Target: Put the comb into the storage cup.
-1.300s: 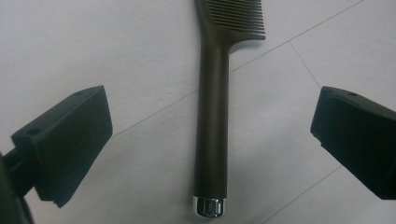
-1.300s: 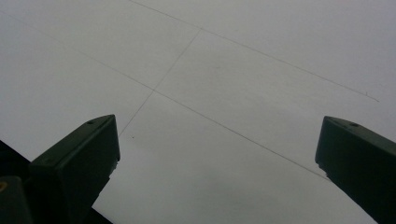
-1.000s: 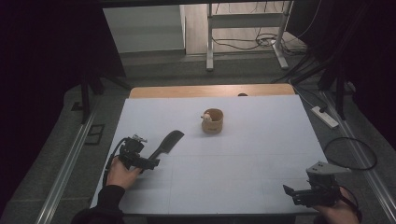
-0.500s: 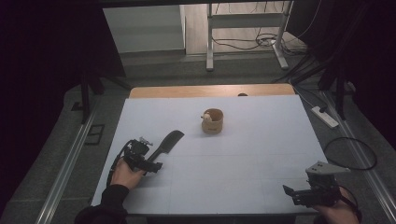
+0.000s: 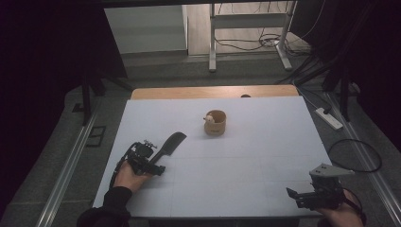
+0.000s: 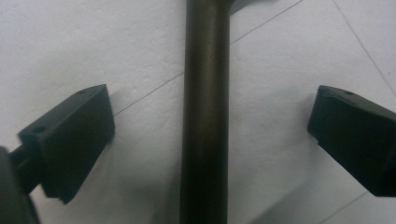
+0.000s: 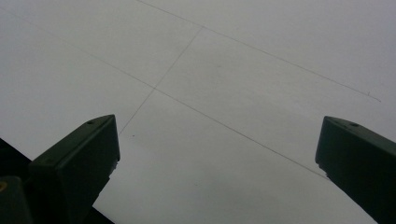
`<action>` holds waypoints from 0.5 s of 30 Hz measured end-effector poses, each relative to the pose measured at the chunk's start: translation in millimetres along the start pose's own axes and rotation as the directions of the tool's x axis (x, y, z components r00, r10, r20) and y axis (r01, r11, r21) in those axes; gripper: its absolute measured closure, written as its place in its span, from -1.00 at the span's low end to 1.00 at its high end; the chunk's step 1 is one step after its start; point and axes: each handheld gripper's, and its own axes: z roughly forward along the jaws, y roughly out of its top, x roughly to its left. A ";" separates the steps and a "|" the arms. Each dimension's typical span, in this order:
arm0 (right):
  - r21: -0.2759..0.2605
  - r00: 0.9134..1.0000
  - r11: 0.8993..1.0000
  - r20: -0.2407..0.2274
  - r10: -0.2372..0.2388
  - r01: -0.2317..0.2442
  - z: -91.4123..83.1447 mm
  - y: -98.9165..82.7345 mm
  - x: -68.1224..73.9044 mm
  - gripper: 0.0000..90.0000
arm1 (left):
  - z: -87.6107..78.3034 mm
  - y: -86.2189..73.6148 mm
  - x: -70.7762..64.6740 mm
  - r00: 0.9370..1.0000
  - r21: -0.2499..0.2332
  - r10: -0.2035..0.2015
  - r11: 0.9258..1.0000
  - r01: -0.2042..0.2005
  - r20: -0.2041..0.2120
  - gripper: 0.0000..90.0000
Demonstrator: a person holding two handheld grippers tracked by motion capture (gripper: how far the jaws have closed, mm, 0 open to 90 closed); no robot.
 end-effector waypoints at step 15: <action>0.007 1.000 1.000 -0.001 -0.004 0.004 0.4 0.3 0.5 -1.00 | -12.2 -0.1 -2.3 1.000 -0.022 -0.015 1.000 0.015 -0.010 0.53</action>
